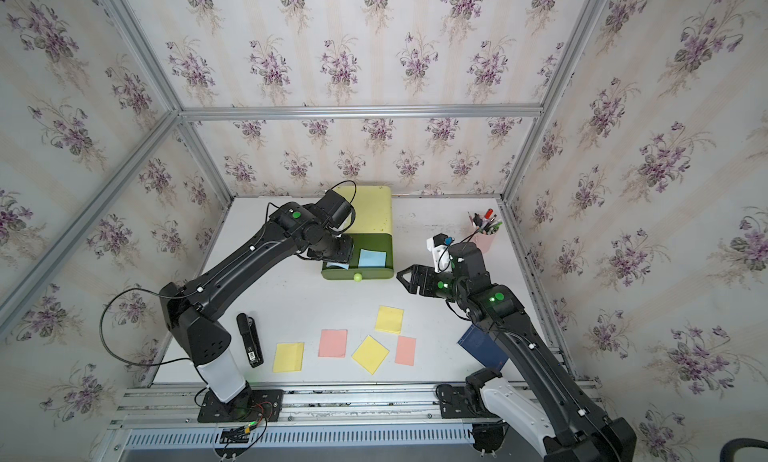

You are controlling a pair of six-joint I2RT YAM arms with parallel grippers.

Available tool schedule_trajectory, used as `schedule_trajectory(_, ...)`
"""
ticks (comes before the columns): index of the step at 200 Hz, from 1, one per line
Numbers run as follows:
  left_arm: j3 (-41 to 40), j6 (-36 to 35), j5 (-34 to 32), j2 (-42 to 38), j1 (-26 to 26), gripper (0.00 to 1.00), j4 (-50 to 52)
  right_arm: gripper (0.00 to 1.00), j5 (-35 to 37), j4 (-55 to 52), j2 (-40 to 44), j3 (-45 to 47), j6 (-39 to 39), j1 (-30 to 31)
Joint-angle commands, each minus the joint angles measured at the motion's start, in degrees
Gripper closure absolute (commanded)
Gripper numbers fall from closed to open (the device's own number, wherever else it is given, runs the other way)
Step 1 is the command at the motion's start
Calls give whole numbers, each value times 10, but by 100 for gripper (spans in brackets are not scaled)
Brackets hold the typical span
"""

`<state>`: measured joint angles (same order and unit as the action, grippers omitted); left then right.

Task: Please put the sticky notes in the drawer by color
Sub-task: Place the sticky notes in the drawer.

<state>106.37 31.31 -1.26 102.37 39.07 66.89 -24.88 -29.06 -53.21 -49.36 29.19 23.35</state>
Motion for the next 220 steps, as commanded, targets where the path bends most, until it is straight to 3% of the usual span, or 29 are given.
schedule_trajectory(1, -2, 6, -29, 9, 0, 40, 12, 16, -3, 6, -4, -1, 5, 0)
schedule_trajectory(74, -6, 4, -36, 23, 0, 35, -1, 16, -10, 18, -12, -6, 14, 0)
schedule_trajectory(123, -2, 3, -34, 18, -1, 15, -1, 14, -27, 22, -13, -5, 15, 0)
schedule_trajectory(154, -2, 1, -16, 12, -1, 11, -13, 14, -44, 34, -15, -3, 19, 0)
schedule_trajectory(220, 8, 3, 33, -43, -4, 3, -29, 14, -190, 123, -5, 18, 33, 0)
